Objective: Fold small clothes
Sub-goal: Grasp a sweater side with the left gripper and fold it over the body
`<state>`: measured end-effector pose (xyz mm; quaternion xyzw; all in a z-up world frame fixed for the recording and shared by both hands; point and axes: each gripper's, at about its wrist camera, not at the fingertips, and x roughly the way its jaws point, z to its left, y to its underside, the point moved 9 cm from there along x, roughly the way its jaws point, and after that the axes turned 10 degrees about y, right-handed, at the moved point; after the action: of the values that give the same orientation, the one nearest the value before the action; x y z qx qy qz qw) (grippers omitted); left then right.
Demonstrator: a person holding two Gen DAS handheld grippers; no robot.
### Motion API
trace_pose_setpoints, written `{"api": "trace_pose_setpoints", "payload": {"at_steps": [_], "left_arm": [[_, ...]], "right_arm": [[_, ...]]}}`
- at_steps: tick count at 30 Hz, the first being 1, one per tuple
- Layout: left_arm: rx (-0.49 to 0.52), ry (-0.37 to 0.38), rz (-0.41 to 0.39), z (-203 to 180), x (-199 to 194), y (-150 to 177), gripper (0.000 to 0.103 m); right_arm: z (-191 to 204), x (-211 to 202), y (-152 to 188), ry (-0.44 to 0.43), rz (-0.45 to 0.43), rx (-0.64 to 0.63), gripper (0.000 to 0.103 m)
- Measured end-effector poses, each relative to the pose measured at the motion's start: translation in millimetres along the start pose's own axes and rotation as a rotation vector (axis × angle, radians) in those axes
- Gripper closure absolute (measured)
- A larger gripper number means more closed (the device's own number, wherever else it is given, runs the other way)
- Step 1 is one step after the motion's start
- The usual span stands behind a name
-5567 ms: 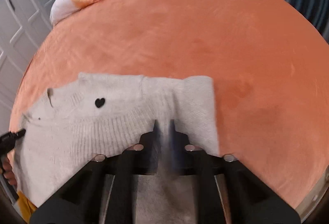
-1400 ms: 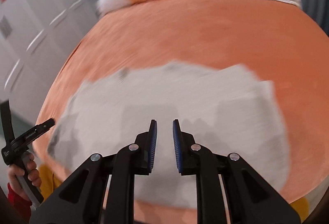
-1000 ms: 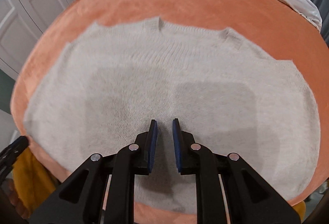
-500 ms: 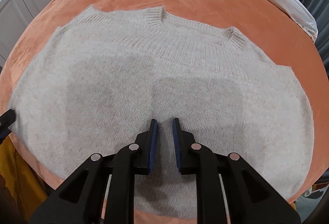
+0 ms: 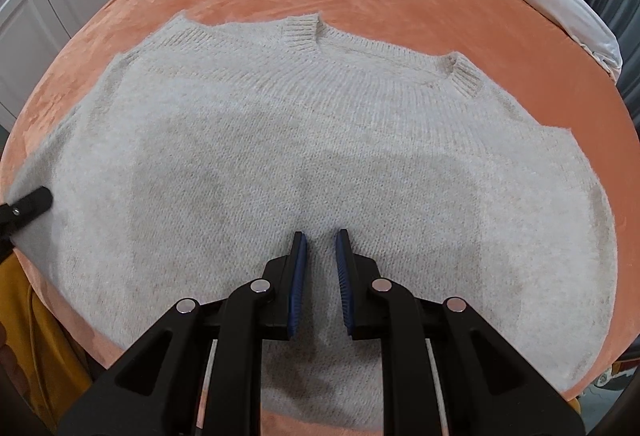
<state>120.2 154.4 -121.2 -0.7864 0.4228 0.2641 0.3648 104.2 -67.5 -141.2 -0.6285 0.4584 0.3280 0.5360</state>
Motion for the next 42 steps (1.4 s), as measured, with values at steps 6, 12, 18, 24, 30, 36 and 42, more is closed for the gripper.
{"api": "trace_pose_setpoints", "payload": {"at_steps": [6, 12, 18, 24, 30, 36, 42], "left_arm": [[0.095, 0.061, -0.042, -56.7, -19.1, -7.4, 0.085], [0.253, 0.135, -0.035, -140.8, -24.0, 2.5, 0.087], [0.427, 0.163, 0.025, -213.9, -4.4, 36.7, 0.087], [0.604, 0.184, 0.134, -274.0, 41.9, 92.7, 0.087], [0.723, 0.138, 0.307, -293.1, 118.2, 165.2, 0.088], [0.808, 0.058, 0.319, -286.5, 139.3, 190.7, 0.085], [0.842, 0.041, 0.230, -282.7, 98.8, 175.5, 0.053]], "right_arm": [[-2.9, -2.1, 0.7, -0.028, -0.006, 0.012, 0.087], [-10.0, -4.1, 1.7, -0.079, -0.017, 0.045, 0.088], [-54.2, -29.8, 17.4, -0.339, 0.003, 0.291, 0.083], [-153.4, -51.5, 82.7, -0.361, -0.015, 0.516, 0.080], [-228.9, -62.8, 148.9, -0.277, -0.014, 0.646, 0.080], [-246.9, -67.8, 167.0, -0.282, -0.021, 0.680, 0.078], [-223.0, -80.0, 114.7, -0.358, -0.085, 0.606, 0.053]]}}
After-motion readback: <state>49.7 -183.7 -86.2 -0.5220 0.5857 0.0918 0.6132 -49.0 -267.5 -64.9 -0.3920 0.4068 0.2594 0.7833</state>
